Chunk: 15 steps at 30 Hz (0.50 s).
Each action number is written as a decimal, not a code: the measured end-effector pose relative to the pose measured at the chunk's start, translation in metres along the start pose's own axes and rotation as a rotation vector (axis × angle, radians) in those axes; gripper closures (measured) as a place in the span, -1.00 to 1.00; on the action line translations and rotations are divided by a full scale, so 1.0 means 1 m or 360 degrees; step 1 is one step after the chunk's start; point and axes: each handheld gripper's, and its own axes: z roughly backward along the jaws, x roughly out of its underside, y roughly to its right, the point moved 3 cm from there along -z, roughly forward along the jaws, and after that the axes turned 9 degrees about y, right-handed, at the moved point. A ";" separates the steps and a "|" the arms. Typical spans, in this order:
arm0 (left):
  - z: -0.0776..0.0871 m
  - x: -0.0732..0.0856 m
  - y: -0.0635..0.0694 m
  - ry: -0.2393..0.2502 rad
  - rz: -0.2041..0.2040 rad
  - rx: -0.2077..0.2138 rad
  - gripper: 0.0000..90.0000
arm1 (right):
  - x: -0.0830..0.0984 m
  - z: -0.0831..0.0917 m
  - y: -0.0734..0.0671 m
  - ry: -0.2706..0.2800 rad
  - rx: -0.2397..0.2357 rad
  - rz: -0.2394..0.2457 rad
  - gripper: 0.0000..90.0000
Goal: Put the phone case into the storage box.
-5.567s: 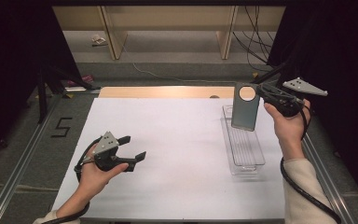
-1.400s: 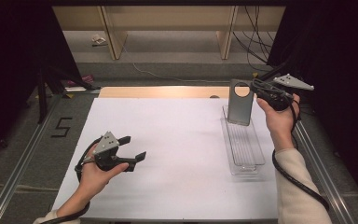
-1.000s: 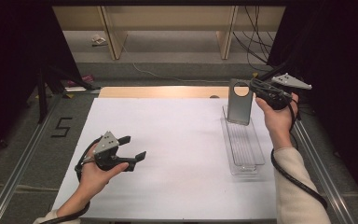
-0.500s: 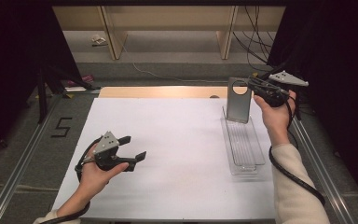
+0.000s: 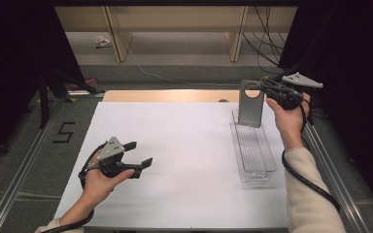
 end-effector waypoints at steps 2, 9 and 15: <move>0.000 0.000 0.000 -0.0001 0.0000 0.0000 -0.67 | 0.000 -0.001 0.001 -0.0005 0.0000 0.0001 0.83; 0.000 0.000 0.000 0.0001 0.0002 0.0001 -0.67 | 0.001 -0.005 0.002 -0.0023 0.0005 -0.0006 0.83; 0.000 0.000 0.000 0.0001 0.0004 0.0002 -0.67 | 0.003 -0.008 0.005 -0.0039 0.0011 -0.0010 0.83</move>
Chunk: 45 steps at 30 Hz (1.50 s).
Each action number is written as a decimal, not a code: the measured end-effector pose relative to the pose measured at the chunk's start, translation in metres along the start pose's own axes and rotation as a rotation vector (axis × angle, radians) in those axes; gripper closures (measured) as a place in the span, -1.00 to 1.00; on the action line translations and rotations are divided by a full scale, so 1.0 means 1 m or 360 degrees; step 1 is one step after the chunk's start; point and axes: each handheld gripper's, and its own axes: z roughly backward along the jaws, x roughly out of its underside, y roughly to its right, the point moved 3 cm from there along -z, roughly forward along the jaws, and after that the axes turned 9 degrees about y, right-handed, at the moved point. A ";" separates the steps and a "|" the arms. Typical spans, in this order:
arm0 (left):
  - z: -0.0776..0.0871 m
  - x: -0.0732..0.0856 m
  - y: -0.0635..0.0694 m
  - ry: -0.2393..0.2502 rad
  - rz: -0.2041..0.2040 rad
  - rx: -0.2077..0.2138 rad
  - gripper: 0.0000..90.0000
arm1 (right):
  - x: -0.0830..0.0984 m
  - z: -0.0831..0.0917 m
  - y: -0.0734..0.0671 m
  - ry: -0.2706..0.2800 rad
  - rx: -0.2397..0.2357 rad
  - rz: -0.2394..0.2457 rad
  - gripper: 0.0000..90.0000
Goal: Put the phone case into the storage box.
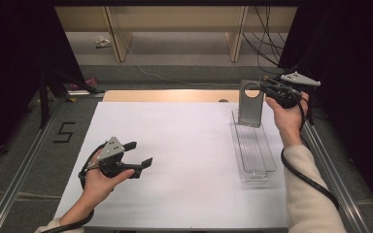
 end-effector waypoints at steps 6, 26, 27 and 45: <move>0.000 0.000 0.000 0.0000 -0.0002 -0.0002 -0.67 | 0.001 -0.003 0.001 -0.0012 0.0005 0.0000 0.83; 0.000 0.000 0.000 -0.0003 -0.0005 -0.0002 -0.67 | 0.011 -0.012 0.002 -0.0077 0.0007 -0.0002 0.83; 0.000 0.000 0.000 -0.0003 -0.0005 -0.0002 -0.67 | 0.012 -0.012 0.002 -0.0081 0.0004 0.0000 0.83; 0.000 0.000 0.000 -0.0003 -0.0004 -0.0001 -0.67 | 0.022 -0.020 0.004 -0.0142 0.0012 -0.0007 0.83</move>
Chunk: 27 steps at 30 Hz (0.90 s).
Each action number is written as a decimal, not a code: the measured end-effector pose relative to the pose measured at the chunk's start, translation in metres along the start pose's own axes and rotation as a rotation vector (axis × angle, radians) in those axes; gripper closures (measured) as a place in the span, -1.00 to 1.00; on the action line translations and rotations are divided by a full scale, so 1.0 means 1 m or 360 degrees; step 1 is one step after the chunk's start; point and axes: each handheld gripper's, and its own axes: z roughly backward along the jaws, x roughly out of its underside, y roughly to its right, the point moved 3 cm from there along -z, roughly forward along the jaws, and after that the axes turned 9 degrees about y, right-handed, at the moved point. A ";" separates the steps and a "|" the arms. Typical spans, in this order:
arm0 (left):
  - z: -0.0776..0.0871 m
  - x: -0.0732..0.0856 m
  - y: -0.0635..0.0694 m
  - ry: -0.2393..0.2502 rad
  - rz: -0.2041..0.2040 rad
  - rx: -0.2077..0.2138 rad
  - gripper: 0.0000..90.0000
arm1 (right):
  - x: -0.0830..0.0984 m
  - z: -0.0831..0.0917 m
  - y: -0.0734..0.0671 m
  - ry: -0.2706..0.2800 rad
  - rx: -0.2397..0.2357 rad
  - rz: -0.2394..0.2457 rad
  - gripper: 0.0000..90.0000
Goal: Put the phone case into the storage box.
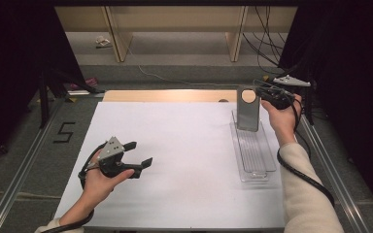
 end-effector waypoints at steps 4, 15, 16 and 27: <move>0.000 0.000 0.000 0.0001 0.0000 0.0000 -0.67 | 0.001 -0.002 -0.001 -0.0007 -0.0003 -0.0001 0.83; 0.000 0.000 0.000 -0.0001 0.0000 0.0001 -0.67 | 0.005 -0.004 0.000 -0.0026 0.0001 0.0006 0.83; 0.000 0.000 0.000 -0.0001 0.0000 0.0001 -0.67 | 0.005 -0.004 0.000 -0.0030 0.0000 0.0003 0.83; 0.000 0.000 0.000 -0.0002 0.0003 0.0001 -0.67 | 0.008 -0.006 0.001 -0.0045 0.0001 0.0002 0.83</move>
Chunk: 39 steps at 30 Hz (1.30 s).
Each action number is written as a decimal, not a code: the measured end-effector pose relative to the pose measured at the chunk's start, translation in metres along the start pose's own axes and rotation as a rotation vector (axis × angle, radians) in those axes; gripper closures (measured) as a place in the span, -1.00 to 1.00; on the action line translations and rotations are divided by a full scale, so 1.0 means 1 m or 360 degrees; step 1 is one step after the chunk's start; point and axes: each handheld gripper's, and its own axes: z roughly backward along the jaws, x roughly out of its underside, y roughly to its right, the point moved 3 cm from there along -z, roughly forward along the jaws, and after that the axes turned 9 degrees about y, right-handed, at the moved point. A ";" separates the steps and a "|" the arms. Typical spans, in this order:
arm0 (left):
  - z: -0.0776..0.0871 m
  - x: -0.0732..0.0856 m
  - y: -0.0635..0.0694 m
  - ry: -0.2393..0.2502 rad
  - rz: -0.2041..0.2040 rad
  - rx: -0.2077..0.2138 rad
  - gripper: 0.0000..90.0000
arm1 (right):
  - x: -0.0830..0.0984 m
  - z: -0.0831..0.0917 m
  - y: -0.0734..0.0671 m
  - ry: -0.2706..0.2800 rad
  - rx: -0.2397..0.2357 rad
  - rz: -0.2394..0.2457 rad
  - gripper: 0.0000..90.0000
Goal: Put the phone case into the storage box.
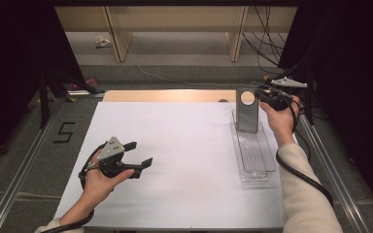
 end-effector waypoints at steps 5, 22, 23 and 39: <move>0.000 0.000 0.000 0.0000 0.0001 0.0000 -0.67 | 0.001 -0.001 0.001 -0.0006 0.0000 0.0000 0.83; 0.000 0.000 0.000 -0.0001 -0.0001 0.0001 -0.67 | 0.008 -0.005 0.003 -0.0036 0.0007 -0.0009 0.83; 0.000 0.000 0.000 -0.0002 -0.0001 0.0001 -0.67 | 0.008 -0.005 0.003 -0.0039 0.0006 -0.0006 0.83; 0.000 0.000 0.000 -0.0001 -0.0001 0.0002 -0.67 | 0.009 -0.008 0.005 -0.0020 0.0008 -0.0004 0.82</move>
